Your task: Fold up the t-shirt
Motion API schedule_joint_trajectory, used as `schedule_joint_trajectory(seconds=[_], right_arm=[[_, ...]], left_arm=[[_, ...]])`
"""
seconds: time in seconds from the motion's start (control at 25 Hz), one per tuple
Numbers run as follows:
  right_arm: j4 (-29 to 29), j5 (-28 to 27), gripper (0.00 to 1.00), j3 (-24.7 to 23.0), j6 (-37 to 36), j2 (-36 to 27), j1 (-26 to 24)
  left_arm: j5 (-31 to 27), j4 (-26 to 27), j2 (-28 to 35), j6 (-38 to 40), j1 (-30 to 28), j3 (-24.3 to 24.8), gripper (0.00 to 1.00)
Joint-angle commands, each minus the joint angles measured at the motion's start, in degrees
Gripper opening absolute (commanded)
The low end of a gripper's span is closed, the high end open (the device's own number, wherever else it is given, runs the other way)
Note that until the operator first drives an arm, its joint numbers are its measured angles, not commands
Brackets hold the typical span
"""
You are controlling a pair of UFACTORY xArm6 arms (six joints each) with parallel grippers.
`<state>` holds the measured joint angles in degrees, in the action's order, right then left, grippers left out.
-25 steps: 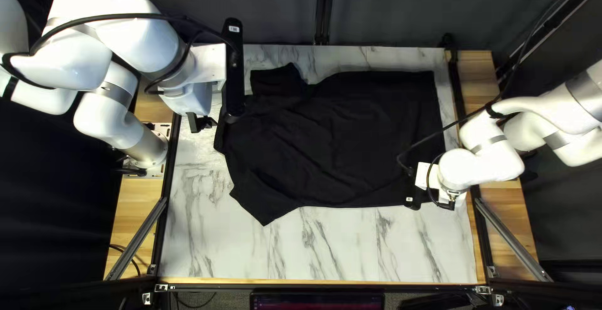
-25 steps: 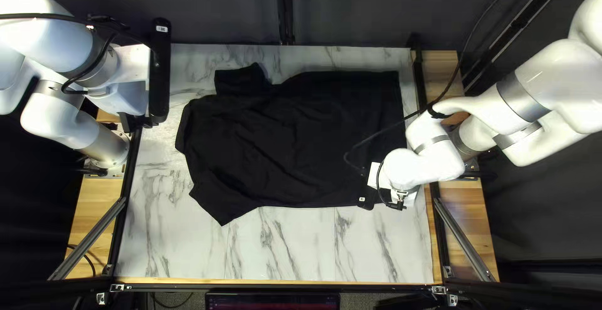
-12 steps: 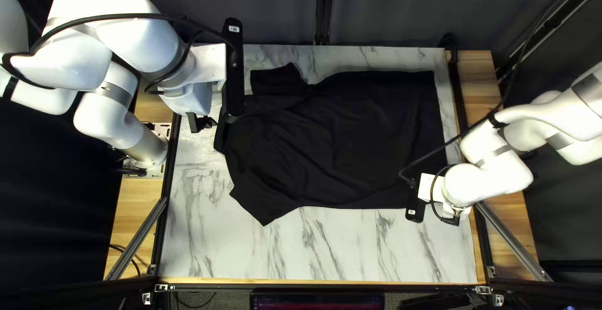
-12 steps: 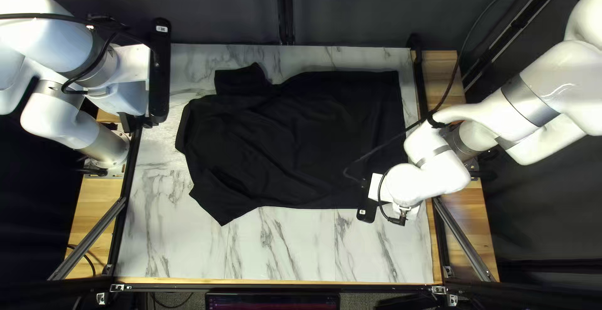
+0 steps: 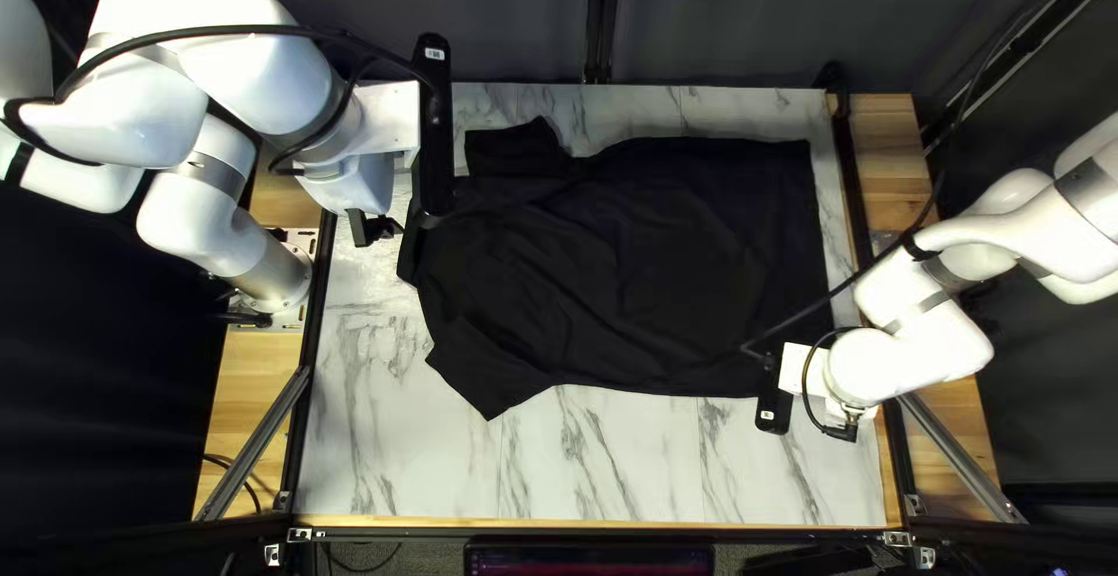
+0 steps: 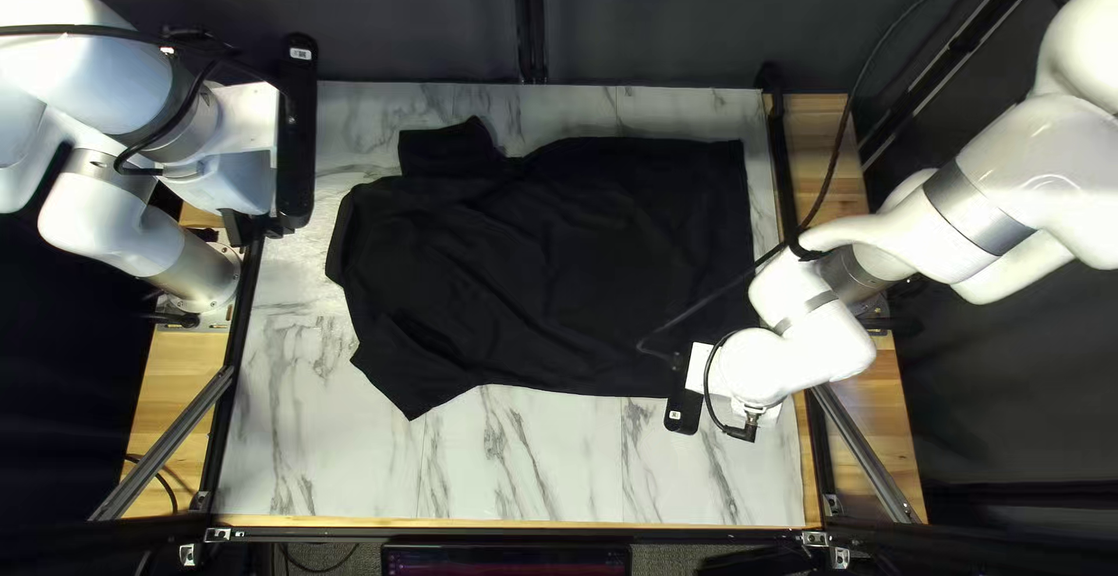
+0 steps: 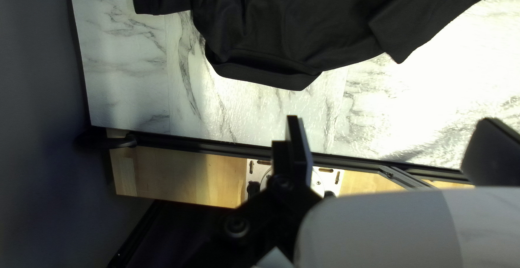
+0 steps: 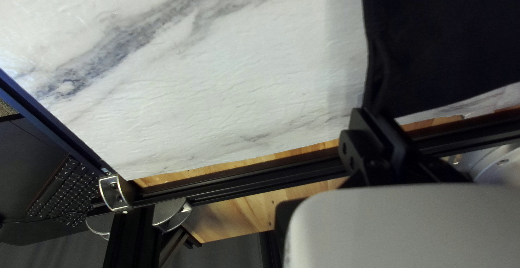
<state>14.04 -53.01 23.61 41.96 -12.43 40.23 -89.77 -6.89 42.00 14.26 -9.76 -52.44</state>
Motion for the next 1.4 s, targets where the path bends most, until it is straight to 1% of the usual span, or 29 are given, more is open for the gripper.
schedule_joint_trajectory(seconds=[0.04, 0.28, 0.52, 0.56, 0.6, 0.64, 0.88, 1.12, 1.28, 1.4], right_arm=[[-0.2, 0.2, 0.0, 0.0, -0.7, 0.2, -0.4], [-2.1, -2.1, 0.0, 1.1, 0.0, -0.8, -1.3], [-2.0, -1.8, 0.0, 1.3, 0.0, -0.2, -0.9], [-1.8, -1.8, 0.04, 0.9, 0.3, -0.8, -0.6], [-1.8, -1.8, 0.91, 0.8, 0.6, -1.1, -0.5], [-1.8, -2.0, 1.0, 0.5, 1.0, -1.9, -0.3], [-2.2, -3.2, 1.0, -0.2, 2.0, -4.2, -0.3], [-3.6, -2.1, 1.0, -1.7, 0.7, -5.8, -1.3], [-6.9, -5.1, 1.0, -1.6, -1.6, -10.7, -3.7], [-9.1, -7.0, 1.0, -1.2, -1.8, -13.8, -4.2]], left_arm=[[0.0, 0.0, 0.0, 0.0, 0.0, 0.0, 1.0], [0.0, 0.0, 0.0, 0.0, 0.0, 0.0, 1.0], [0.0, 0.0, 0.0, 0.0, 0.0, 0.0, 1.0], [0.0, 0.0, 0.0, 0.0, 0.0, 0.0, 1.0], [0.0, 0.0, 0.0, 0.0, 0.0, 0.0, 1.0], [0.0, 0.0, 0.0, 0.0, 0.0, 0.0, 1.0], [0.0, 0.0, 0.0, 0.0, 0.0, 0.0, 1.0], [0.0, 0.0, 0.0, 0.0, 0.0, 0.0, 1.0], [0.0, 0.0, 0.0, 0.0, 0.0, 0.0, 1.0], [0.0, 0.0, 0.0, 0.0, 0.0, 0.0, 1.0]])
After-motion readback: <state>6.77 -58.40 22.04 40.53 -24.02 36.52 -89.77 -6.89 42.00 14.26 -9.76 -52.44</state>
